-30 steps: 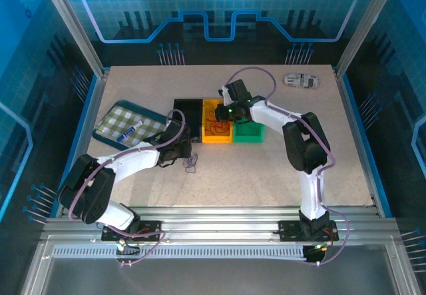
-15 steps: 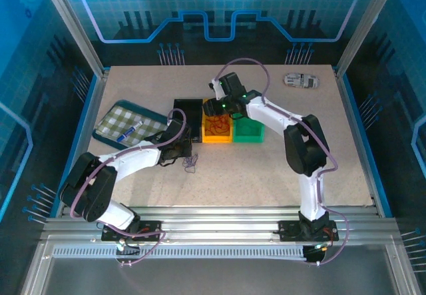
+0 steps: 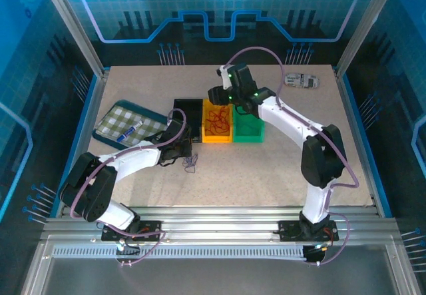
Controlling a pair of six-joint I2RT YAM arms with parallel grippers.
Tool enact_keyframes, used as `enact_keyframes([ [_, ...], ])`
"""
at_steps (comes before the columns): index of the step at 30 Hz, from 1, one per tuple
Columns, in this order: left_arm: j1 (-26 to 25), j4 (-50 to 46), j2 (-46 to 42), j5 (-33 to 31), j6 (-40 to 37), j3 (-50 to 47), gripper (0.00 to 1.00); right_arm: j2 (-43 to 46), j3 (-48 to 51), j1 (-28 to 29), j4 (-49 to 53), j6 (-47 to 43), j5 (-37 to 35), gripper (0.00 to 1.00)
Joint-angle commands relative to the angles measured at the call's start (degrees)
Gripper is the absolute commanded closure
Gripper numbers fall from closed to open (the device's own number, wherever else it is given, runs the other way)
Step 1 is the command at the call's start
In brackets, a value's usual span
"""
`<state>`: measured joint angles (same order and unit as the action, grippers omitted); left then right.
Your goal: Untangle the cables
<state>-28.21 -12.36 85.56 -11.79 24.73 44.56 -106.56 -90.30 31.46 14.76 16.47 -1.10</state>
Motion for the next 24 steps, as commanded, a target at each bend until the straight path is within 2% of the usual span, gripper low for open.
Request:
enact_keyframes([
  [1, 0.52, 0.65, -0.68, 4.63, -3.03, 0.75, 1.0, 2.52, 3.42, 0.19, -0.61, 0.68, 0.31, 0.49],
  [4, 0.69, 2.21, -3.06, 12.05, -5.98, 0.48, 1.0, 5.75, 10.43, 1.71, -3.32, 0.39, 4.6, 0.49],
  [8, 1.94, 4.17, -7.01, 24.2, -8.05, 0.37, 1.0, 10.94, 21.04, 3.86, -7.03, 0.71, 5.33, 0.49],
  [11, 2.47, 4.87, -9.28, 30.44, -8.82, 0.59, 0.99, 14.13, 27.08, 4.65, -9.45, 2.66, 5.59, 0.48],
  [13, 2.54, 4.55, -10.05, 32.94, -8.98, 1.17, 0.71, 15.05, 29.53, 4.81, -9.83, 3.47, 6.4, 0.48],
  [14, 2.54, 4.07, -10.21, 33.6, -8.96, 1.61, 0.47, 15.27, 30.1, 4.87, -9.14, 3.58, 5.94, 0.48],
  [15, 2.54, 2.95, -10.24, 33.44, -8.83, 2.12, 0.32, 15.48, 30.57, 5.05, -8.73, 3.68, 5.86, 0.48],
  [16, 2.54, 1.89, -10.24, 32.98, -8.82, 2.7, 0.28, 15.75, 31.13, 5.14, -8.78, 3.64, 5.89, 0.48],
  [18, 2.54, -0.11, -10.94, 29.25, -8.28, 3.09, 0.25, 16.2, 31.8, 5.4, -8.61, 3.67, 6.02, 0.48],
  [21, 2.54, -2.08, -12.81, 23.22, -7.84, 2.03, 0.25, 16.48, 32.12, 6.13, -8.03, 2.37, 6.33, 0.47],
  [24, 2.54, -5.13, -11.82, 21.32, -9.03, 1.86, 0.27, 15.92, 31.97, 6.59, -6.74, 2.08, 6.77, 0.47],
])
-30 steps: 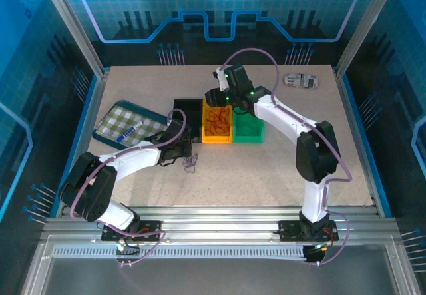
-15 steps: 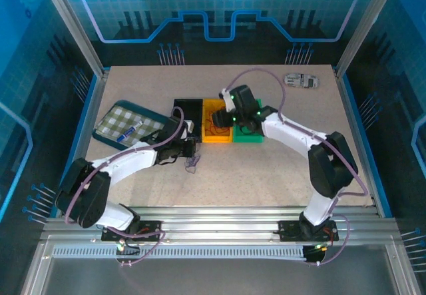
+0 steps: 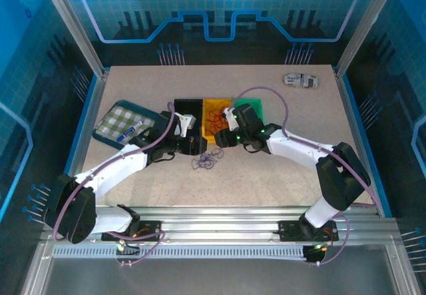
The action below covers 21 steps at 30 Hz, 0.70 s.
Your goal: Untangle the cables
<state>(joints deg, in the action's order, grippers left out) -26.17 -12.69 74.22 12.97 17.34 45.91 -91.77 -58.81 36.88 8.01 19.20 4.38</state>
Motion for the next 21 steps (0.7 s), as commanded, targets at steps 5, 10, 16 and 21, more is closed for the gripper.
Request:
enact_keyframes([
  [5, 0.34, -7.36, 3.79, -1.55, -1.46, 0.92, 0.34, -1.21, -0.29, 1.7, 2.3, -0.35, 1.95, 0.47],
  [10, -0.84, -8.77, 8.79, -3.41, -1.08, 2.61, 0.4, -5.18, -3.09, 1.61, 5.41, -0.46, 2.16, 0.47],
  [16, -3.64, -11.22, 14.12, -5.97, -3.6, 5.58, 0.43, -11.56, -9.13, 1.28, 10.88, -1.87, 4.91, 0.5],
  [21, -5.17, -11.92, 16.76, -6.82, -4.48, 6.89, 0.47, -14.41, -11.81, 1.08, 13.98, -1.53, 4.56, 0.51],
])
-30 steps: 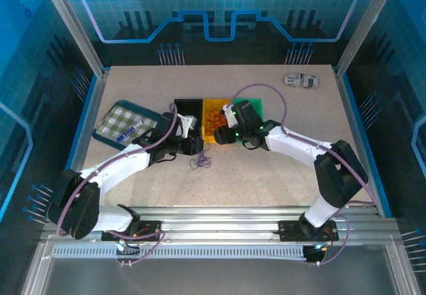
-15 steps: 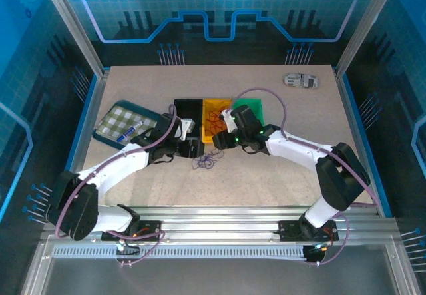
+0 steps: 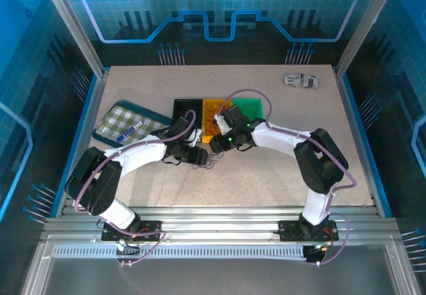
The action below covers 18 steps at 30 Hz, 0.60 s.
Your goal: Untangle the cables
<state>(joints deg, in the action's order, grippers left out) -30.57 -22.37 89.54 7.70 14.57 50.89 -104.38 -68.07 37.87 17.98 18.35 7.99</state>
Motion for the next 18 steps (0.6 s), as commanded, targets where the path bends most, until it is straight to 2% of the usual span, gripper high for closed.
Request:
enact_keyframes([
  [1, -1.16, -2.24, 1.87, -1.63, -1.9, 1.95, 0.48, -2.33, -2.95, 0.1, 4.44, -0.88, 1.31, 0.52],
  [6, -2.61, -2.38, 4.22, -2.41, -2.75, 2.78, 0.53, -2.96, -3.31, 0.1, 6.09, -1.06, 1.68, 0.53],
  [10, -2.92, -2.11, 6.04, -2.59, -2.94, 2.9, 0.63, -1.83, -1.97, 0.1, 6.39, -0.8, 0.64, 0.53],
  [13, -2.89, -1.39, 6.35, -2.7, -2.7, 2.24, 0.77, -1.29, -0.84, 0.08, 5.69, -0.6, 0.1, 0.54],
  [18, -2.87, -0.5, 5.46, -1.32, -2.6, 1.36, 0.85, -3.23, -1.86, 0.24, 5.84, -1.51, 0.17, 0.54],
])
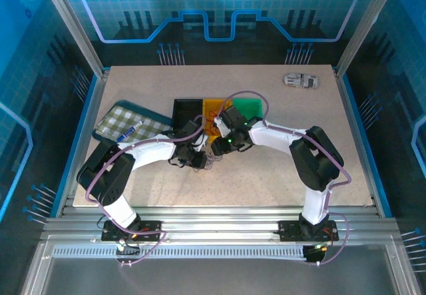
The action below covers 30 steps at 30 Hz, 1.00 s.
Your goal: Untangle the cables
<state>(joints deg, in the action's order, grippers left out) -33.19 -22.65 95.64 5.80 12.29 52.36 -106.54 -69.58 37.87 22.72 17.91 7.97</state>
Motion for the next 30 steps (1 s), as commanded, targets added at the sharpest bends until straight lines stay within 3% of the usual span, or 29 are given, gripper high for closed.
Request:
enact_keyframes([
  [1, -0.3, -0.16, -0.87, 0.59, -0.32, -0.15, 0.85, -1.35, -0.54, 0.27, 0.94, -1.27, 0.33, 0.54],
  [11, -0.21, -0.31, -3.65, -1.27, 0.71, -0.91, 0.97, -5.3, -1.33, 1.2, 0.86, -3.58, 1.79, 0.59],
  [16, 0.04, 0.07, -4.4, -2.51, 1.68, -1.73, 1.0, -3.67, 1.05, 1.17, -1.51, -3.5, 0.65, 0.89],
  [19, 0.3, -0.31, -4.32, -4.33, 2.5, -1.69, 1.0, -1.21, 3.18, 0.85, -2.7, -2.3, -2.51, 0.99],
  [25, 2.89, -1.41, -5.73, -10.66, 6.84, -2.62, 1.0, 9.54, 12.1, -1.84, -4.87, 6.09, -17.02, 1.0],
  [30, 6.71, -2.8, -6.82, -14.04, 10.81, -3.93, 1.0, 18.26, 18.85, -10.64, -2.67, 15.97, -22.69, 1.0],
])
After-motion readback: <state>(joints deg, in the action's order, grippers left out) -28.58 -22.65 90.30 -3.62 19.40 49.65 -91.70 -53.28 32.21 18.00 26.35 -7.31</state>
